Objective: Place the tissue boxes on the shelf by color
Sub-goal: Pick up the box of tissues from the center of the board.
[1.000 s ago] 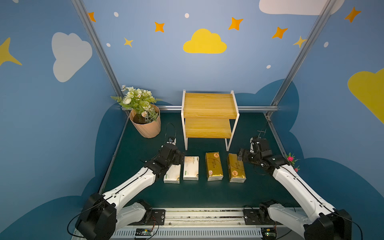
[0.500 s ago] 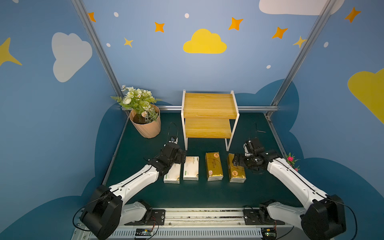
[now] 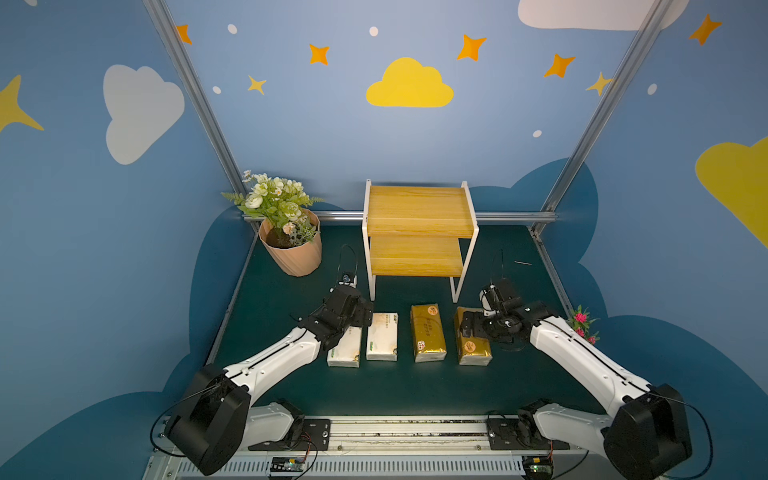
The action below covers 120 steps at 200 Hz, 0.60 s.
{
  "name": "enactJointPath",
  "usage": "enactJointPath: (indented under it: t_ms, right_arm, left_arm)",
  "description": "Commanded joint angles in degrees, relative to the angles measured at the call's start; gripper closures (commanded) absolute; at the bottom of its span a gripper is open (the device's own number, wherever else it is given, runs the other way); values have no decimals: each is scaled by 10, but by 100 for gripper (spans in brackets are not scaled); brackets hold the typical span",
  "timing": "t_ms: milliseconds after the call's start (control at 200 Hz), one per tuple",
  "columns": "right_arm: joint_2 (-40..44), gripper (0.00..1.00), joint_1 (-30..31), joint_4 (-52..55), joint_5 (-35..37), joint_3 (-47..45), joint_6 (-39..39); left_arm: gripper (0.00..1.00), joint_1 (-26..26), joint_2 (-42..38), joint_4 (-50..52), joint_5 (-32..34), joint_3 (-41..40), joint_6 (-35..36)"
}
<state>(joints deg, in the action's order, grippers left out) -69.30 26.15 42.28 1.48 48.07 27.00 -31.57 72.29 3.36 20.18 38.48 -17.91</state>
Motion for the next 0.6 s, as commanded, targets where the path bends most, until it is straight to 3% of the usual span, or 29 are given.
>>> enactJointPath:
  t_ms: [0,596]
  right_arm:
    - [-10,2,12,14,31,-6,-5]
    - [-85,2,71,29,102,0,33]
  left_arm:
    - [0,-1,-3,-6,-1,1,-6]
    - [0,-1,-2,-11,1,-3,-6]
